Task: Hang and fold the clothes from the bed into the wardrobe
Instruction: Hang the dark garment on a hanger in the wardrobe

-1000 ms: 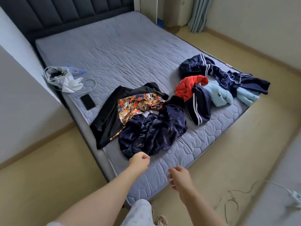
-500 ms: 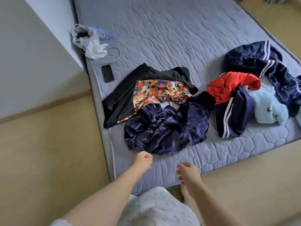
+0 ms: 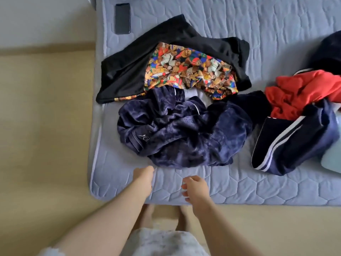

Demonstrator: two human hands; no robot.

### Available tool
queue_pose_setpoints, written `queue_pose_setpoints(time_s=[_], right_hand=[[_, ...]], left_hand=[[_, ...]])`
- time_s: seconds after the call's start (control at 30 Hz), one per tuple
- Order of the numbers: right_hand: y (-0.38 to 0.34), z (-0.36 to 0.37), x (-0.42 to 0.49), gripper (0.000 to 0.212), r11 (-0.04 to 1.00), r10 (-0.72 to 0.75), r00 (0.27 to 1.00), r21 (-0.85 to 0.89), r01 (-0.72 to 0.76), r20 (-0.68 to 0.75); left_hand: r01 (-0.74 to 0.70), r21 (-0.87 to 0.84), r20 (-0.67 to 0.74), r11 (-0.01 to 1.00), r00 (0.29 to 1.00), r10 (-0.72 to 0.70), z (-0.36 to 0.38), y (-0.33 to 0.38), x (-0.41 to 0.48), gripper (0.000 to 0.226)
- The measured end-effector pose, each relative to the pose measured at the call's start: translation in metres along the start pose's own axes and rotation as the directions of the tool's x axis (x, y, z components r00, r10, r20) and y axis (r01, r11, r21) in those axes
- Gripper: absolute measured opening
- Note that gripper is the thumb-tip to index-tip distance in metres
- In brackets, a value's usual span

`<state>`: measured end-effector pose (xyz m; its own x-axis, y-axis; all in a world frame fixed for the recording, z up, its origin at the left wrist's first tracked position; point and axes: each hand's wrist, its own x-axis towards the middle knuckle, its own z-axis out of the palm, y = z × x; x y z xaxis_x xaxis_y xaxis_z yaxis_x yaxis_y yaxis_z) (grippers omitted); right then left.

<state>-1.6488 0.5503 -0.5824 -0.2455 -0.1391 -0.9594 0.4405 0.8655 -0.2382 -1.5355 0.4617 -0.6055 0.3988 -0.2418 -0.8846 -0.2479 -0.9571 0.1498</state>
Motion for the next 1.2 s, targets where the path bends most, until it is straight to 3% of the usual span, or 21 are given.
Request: queue_pose_setpoints(time_s=[0.07, 0.17, 0.27, 0.4, 0.57, 0.7, 0.87, 1.0, 1.2], right_hand=[[0.006, -0.008, 0.013, 0.017, 0.999, 0.027, 1.000, -0.027, -0.027, -0.013], [0.015, -0.015, 0.027, 0.016, 0.997, 0.072, 0.997, -0.033, -0.073, -0.034], [0.022, -0.017, 0.030, 0.015, 0.996, 0.087, 0.995, -0.014, -0.088, -0.049], [0.024, -0.015, 0.019, 0.012, 0.995, 0.099, 0.994, 0.017, -0.099, -0.047], [0.003, -0.007, -0.022, 0.012, 0.998, -0.060, 0.997, -0.022, 0.059, -0.041], [-0.027, 0.005, -0.067, 0.015, 0.977, -0.204, 0.979, -0.066, 0.202, -0.028], [-0.058, 0.013, -0.130, 0.018, 0.930, -0.360, 0.933, -0.081, 0.358, -0.011], [-0.080, 0.014, -0.175, 0.020, 0.877, -0.474, 0.880, -0.083, 0.473, -0.003], [-0.121, 0.022, -0.227, 0.019, 0.775, -0.631, 0.775, 0.026, 0.631, 0.011]], left_hand=[[0.086, -0.128, 0.061, 0.988, 0.995, -0.079, 0.016, -0.001, 0.008, 0.029], [0.203, -0.278, 0.263, 0.939, 0.956, -0.129, 0.037, 0.001, 0.017, 0.029], [0.274, -0.442, 0.421, 0.854, 0.904, -0.072, 0.047, 0.001, 0.027, 0.033], [0.249, -0.533, 0.448, 0.809, 0.894, 0.020, 0.038, 0.006, 0.028, 0.029], [-0.018, -0.436, 0.346, 0.900, 0.920, 0.186, -0.008, 0.019, -0.003, 0.026], [-0.272, -0.416, 0.237, 0.868, 0.889, 0.393, -0.058, 0.031, -0.036, 0.026], [-0.434, -0.361, 0.220, 0.825, 0.820, 0.528, -0.101, 0.049, -0.088, 0.019], [-0.585, -0.322, 0.228, 0.745, 0.715, 0.661, -0.127, 0.074, -0.138, 0.014], [-0.784, -0.318, 0.184, 0.533, 0.501, 0.846, -0.178, 0.131, -0.227, 0.017]])
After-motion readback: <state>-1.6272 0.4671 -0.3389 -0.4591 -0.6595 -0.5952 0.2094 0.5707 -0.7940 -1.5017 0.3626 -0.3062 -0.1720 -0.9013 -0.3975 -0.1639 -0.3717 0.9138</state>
